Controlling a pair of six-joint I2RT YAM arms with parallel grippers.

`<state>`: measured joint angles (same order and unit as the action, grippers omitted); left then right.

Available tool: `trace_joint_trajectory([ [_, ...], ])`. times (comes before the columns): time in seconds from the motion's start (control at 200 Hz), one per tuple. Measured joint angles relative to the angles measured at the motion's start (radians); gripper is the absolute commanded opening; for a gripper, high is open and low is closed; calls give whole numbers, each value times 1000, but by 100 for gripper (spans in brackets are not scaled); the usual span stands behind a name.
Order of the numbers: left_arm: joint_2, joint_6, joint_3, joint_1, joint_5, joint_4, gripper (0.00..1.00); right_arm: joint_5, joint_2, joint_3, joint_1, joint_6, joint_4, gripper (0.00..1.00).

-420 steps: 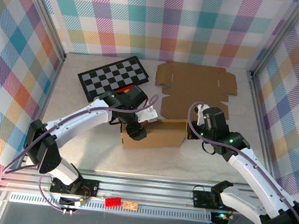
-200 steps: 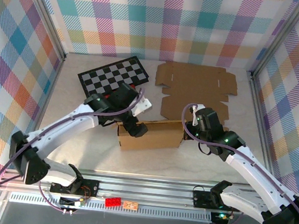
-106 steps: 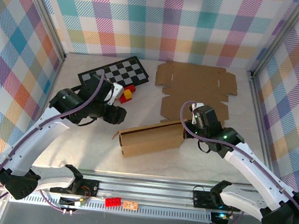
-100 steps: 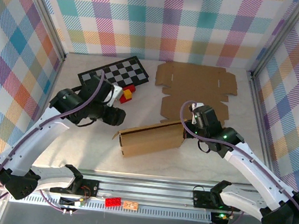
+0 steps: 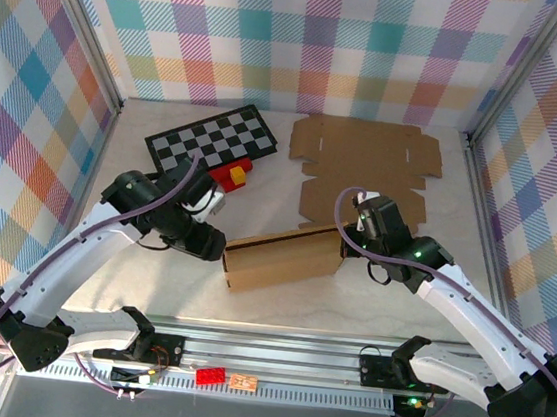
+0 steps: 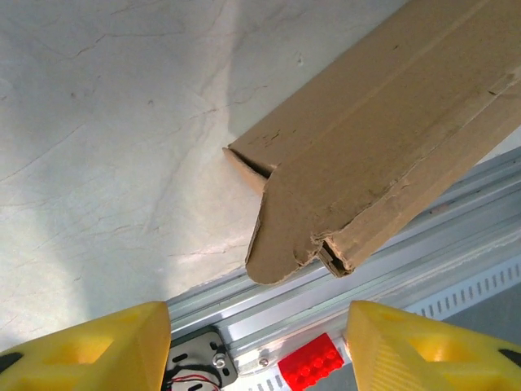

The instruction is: Fold the paper box

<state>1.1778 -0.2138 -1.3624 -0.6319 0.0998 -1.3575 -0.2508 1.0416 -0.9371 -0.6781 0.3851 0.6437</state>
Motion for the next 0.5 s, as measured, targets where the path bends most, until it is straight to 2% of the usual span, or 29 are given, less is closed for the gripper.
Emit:
trace_joint_trajectory([
  [0.08, 1, -1, 0, 0, -4, 3, 47, -4, 3, 0, -4, 0, -5, 0],
  [0.5, 45, -23, 31, -21, 1, 75, 38, -18, 7, 0, -11, 4, -11, 0],
])
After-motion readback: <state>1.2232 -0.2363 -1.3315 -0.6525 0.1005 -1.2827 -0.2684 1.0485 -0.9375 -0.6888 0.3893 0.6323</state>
